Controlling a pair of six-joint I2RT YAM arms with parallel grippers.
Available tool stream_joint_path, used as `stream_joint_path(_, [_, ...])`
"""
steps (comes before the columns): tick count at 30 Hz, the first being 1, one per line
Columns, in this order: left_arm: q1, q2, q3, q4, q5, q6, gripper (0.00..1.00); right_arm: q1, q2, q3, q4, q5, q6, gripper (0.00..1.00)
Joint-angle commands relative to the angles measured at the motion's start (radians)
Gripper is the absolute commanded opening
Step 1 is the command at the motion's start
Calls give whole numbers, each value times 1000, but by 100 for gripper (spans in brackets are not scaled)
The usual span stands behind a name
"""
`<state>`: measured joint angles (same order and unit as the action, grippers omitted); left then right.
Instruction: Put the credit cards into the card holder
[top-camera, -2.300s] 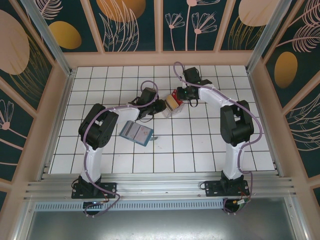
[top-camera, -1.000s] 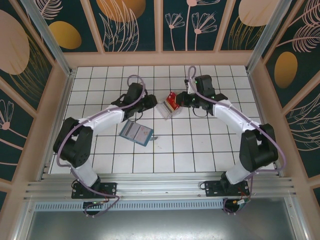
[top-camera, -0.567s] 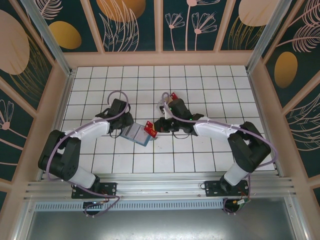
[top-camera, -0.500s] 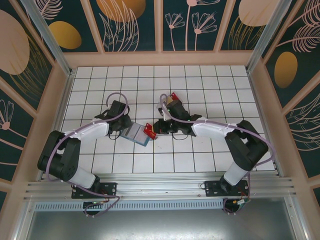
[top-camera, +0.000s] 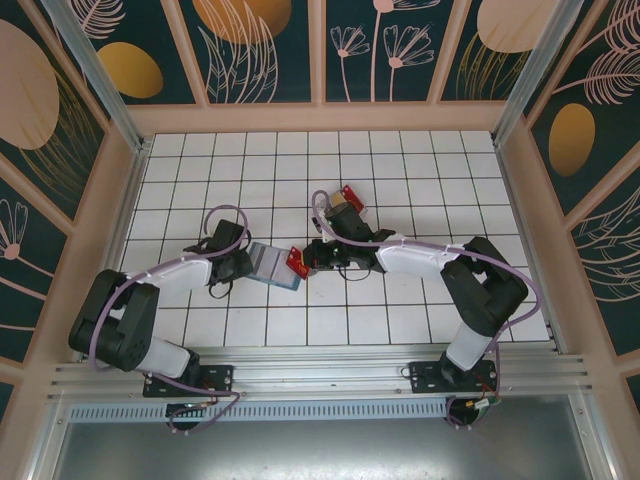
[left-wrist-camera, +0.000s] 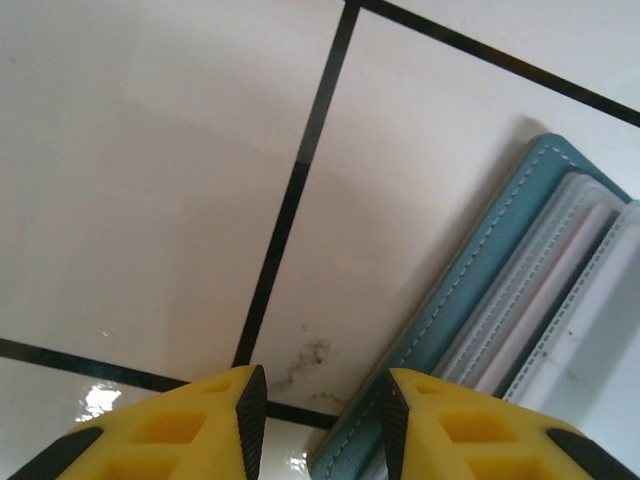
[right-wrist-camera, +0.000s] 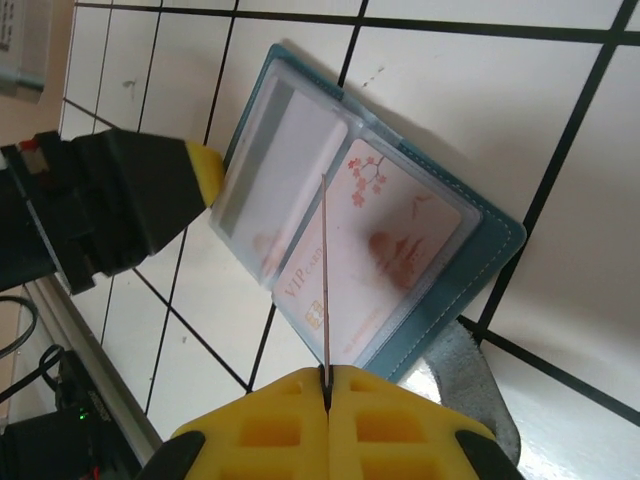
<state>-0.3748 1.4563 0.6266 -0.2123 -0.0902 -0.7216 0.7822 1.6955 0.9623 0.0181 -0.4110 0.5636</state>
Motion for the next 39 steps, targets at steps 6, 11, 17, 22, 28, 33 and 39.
stream_joint_path(6, [-36, -120, -160, 96, 244, -152, 34, -30, 1, 35, -17, 37, -22, 6])
stream_joint_path(11, [-98, -186, -170, 86, 256, -211, 33, -57, 1, 47, -18, 28, -27, 6])
stream_joint_path(17, [-99, -288, -88, -74, 113, -184, 34, -63, -12, 60, -3, -6, -33, 6])
stream_joint_path(22, [-100, -368, -53, 27, 164, -217, 36, -63, -28, 55, 53, -55, -21, 7])
stream_joint_path(28, [-99, -395, -96, 357, 323, -327, 35, -71, -69, 25, 210, -138, 53, 7])
stream_joint_path(33, [-99, -394, -140, 557, 395, -394, 33, -106, -97, -32, 392, -222, 182, 7])
stream_joint_path(39, [-99, -369, -149, 630, 435, -418, 33, -128, -100, -67, 522, -287, 281, 7])
